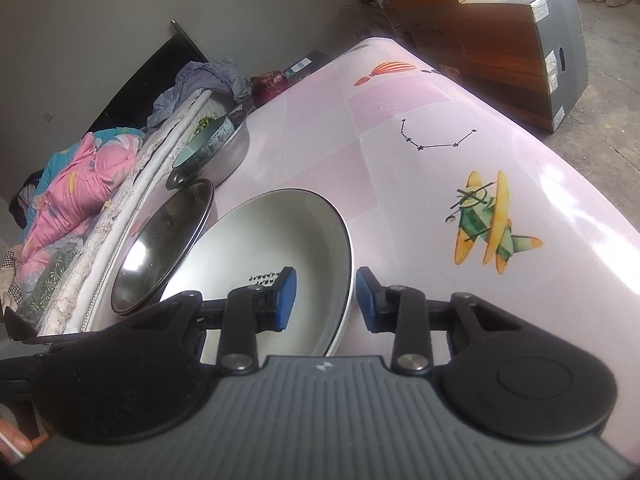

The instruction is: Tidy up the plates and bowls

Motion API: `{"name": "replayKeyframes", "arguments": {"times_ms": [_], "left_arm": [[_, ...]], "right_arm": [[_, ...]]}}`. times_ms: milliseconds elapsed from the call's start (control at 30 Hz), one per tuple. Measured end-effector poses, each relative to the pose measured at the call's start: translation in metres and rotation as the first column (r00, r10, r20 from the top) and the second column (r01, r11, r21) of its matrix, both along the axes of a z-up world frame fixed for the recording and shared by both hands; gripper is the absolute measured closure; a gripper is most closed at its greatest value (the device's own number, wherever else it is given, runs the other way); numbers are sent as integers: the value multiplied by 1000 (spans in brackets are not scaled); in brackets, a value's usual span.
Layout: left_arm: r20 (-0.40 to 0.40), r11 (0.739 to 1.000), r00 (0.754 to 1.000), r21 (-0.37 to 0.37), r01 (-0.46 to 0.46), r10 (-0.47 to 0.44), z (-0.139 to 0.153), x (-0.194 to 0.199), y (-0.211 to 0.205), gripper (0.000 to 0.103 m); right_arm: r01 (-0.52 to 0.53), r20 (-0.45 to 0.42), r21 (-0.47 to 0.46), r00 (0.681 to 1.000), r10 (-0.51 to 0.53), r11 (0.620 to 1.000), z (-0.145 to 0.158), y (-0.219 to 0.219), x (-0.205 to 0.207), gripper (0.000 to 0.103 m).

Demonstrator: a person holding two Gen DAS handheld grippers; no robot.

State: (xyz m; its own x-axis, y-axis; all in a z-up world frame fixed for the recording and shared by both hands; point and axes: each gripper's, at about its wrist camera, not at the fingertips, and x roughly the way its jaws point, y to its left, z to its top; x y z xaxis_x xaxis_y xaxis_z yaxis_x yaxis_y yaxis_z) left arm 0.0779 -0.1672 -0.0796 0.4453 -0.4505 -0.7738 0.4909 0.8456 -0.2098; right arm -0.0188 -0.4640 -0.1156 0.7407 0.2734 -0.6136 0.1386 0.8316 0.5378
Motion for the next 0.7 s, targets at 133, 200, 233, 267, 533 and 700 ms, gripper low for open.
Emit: {"name": "replayKeyframes", "arguments": {"times_ms": [133,200,233,267,533,700], "left_arm": [[-5,1000,1000,-17,0,0,-1,2,-1,81],[0,1000,1000,-11,-1,1,-1,2,-3,83],[1,1000,1000,-11,-3,3,-1,2,-4,83],[1,1000,1000,-12,-4,4,-1,2,-3,83],[15,1000,1000,-4,-3,3,1,-1,-4,84],[14,1000,1000,4,-3,3,2,-3,-2,84]], "right_arm": [[-11,1,-33,1000,11,999,1,5,4,73],[-11,-2,-33,1000,11,999,1,4,4,76],[-5,-4,-30,1000,5,1000,0,3,4,78],[1,-6,-24,1000,-1,1000,0,1,3,80],[18,-10,-8,1000,-18,1000,-3,1,4,81],[16,-21,-7,1000,-16,1000,-3,4,1,80]]}}
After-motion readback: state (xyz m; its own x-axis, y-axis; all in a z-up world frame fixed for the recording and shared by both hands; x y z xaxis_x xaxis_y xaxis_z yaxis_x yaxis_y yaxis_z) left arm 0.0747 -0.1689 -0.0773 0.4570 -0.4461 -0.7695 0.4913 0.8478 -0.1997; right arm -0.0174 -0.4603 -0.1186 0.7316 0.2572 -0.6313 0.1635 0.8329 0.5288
